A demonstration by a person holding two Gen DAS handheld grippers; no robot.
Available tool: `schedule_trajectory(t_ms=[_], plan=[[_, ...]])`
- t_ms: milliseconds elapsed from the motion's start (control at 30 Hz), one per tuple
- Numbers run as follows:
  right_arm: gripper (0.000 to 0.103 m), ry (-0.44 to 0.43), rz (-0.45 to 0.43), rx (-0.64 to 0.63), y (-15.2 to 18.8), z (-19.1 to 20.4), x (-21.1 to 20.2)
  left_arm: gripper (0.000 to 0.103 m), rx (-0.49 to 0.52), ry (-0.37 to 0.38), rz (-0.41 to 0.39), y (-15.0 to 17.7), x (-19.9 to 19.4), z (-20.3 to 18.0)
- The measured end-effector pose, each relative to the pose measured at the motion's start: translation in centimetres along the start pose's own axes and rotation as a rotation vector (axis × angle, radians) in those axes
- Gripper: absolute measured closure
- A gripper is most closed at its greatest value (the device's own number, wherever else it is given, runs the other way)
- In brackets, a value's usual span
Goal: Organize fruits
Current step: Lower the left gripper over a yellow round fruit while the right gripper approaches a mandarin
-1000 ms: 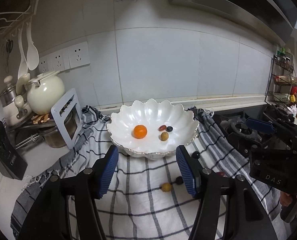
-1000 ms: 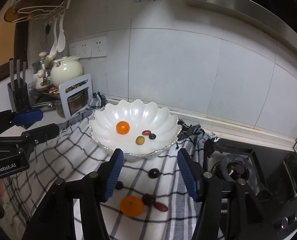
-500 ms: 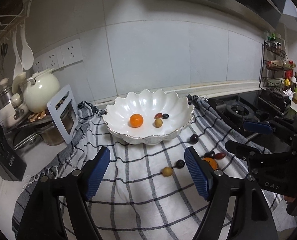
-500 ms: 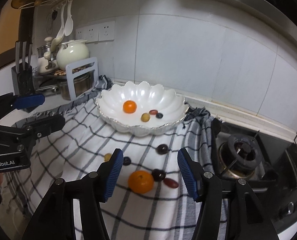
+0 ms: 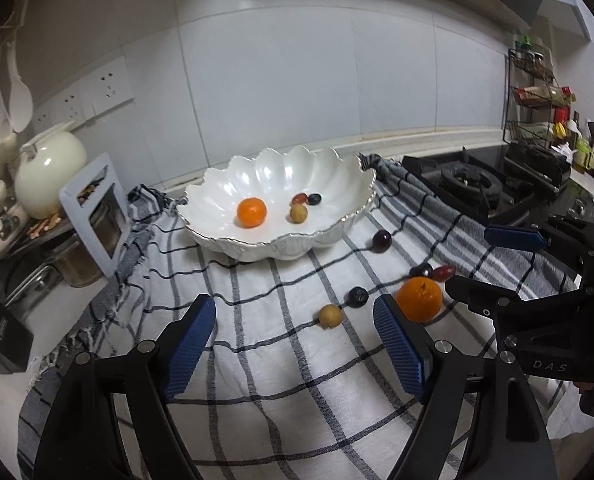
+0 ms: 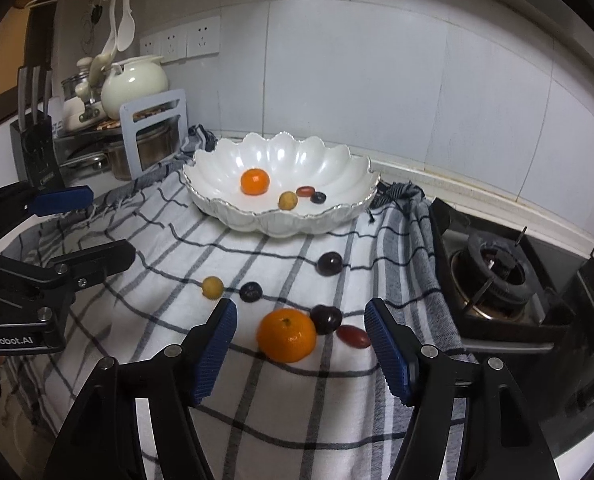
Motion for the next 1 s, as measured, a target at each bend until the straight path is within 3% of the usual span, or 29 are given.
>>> schedule_trajectory(t_ms=[500,1000], plan=[[0.036,-0.021,0.104,0.046,2.7,0.4,3.6,0.023,0.048,0.061,0.052,1.2,5.0,-0.2],[0.036,-0.064,0.136,0.096,3.1,0.7,5.3,0.040,0.045,0.138,0.163,2.1,9.2,-1.1]])
Point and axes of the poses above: each gripper's, at about its wrist camera, not at the fingertips, and x roughly the way its jaws point, z to its left, y to its underside, the point moved 8 cm from there along x, roughly the way its jaws point, and after that the axes turned 7 degrees about y, right-handed, at the moved point
